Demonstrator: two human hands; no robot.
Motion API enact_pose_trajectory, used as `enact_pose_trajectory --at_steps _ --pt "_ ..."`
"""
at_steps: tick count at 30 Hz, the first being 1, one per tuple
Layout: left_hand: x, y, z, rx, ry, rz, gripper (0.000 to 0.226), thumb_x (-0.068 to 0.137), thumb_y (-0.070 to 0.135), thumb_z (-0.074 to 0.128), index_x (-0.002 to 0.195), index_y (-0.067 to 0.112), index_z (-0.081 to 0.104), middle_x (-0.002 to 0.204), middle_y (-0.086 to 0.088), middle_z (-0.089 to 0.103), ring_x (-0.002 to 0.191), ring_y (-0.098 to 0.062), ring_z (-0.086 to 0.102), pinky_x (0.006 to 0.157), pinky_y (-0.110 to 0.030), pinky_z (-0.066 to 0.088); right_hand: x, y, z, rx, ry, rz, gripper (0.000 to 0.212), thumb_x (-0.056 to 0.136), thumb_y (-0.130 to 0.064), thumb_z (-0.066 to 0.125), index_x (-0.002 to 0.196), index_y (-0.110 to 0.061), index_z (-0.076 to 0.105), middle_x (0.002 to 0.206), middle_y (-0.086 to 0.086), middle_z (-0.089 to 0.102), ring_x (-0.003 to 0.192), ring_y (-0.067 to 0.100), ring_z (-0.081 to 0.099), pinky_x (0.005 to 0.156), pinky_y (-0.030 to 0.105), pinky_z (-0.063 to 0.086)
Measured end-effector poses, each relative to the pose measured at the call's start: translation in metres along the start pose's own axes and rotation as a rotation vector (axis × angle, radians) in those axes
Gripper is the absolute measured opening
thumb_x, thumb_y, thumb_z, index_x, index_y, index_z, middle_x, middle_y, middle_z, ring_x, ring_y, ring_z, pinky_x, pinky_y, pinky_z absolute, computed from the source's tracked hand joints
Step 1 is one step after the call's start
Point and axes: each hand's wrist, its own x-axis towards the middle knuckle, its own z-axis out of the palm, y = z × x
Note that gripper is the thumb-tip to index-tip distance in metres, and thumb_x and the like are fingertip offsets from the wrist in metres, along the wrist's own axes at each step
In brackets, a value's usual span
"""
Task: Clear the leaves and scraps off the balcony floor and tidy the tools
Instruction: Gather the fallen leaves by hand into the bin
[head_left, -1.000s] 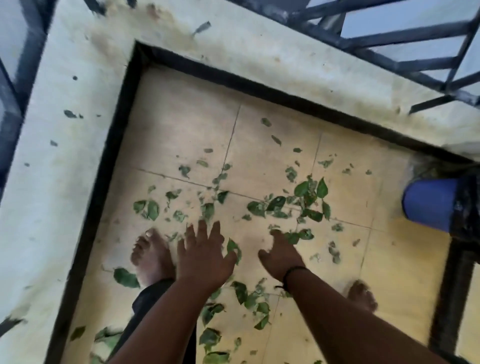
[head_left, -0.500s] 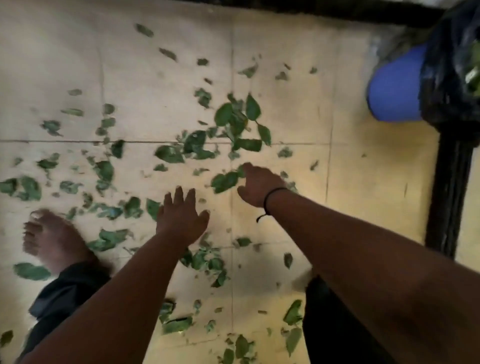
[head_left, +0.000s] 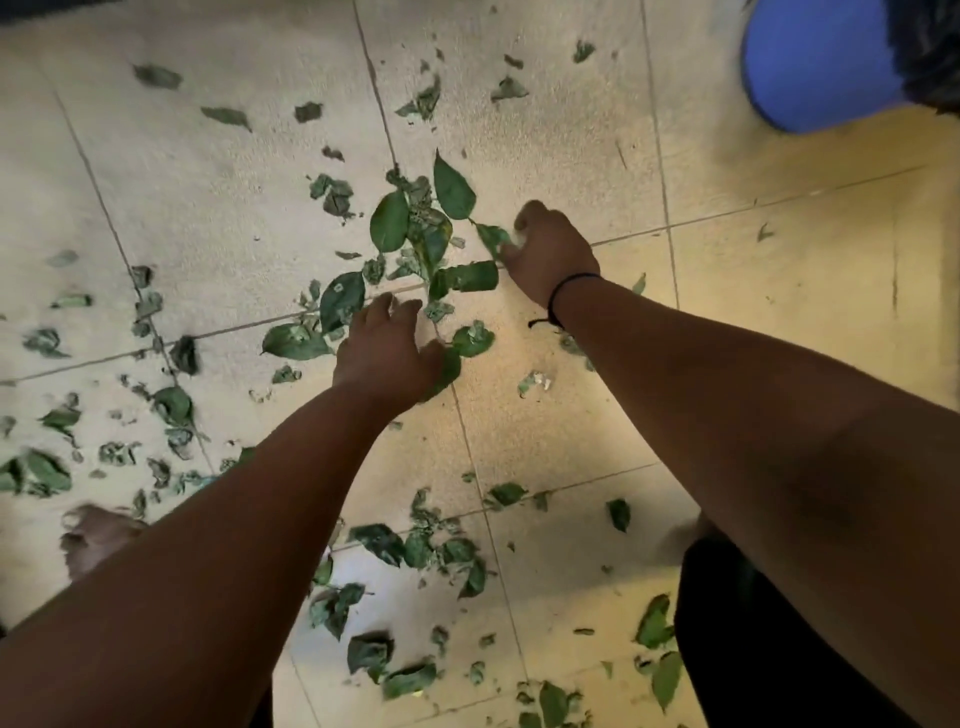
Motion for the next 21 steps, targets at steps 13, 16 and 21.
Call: enact_pose_trajectory --at_steps 13,16,21 --pt "0.029 -0.023 -0.026 -0.007 0.109 0.005 0.054 0.094 0.038 0.055 0.142 0.016 0.045 0.149 -0.015 0.035 0.134 -0.038 0.034 0.106 -0.046 0.034 0.021 -0.02 0.001 0.506 0.024 0.046 0.014 0.078 -0.019 0.078 0.082 -0.015 0.066 0.081 0.002 0.066 0.075 0.016 0.062 0.067 0.024 0.05" --pt "0.036 -0.025 -0.034 0.001 0.111 0.012 0.053 0.094 0.038 0.054 0.143 0.018 0.044 0.15 -0.013 0.033 0.135 -0.036 0.032 0.105 -0.046 0.034 0.037 -0.038 -0.006 0.458 0.016 -0.014 0.014 0.079 -0.014 0.077 0.083 -0.015 0.065 0.082 0.0 0.062 0.077 0.012 0.058 0.062 0.015 0.044" --pt "0.047 -0.026 -0.049 0.002 0.12 0.019 0.051 0.095 0.038 0.052 0.143 0.02 0.046 0.154 -0.013 0.029 0.139 -0.035 0.029 0.107 -0.047 0.033 0.06 -0.059 0.006 0.173 0.016 -0.05 0.016 0.082 -0.014 0.072 0.081 -0.017 0.056 0.111 0.009 0.056 0.087 0.02 0.056 0.073 0.021 0.042"
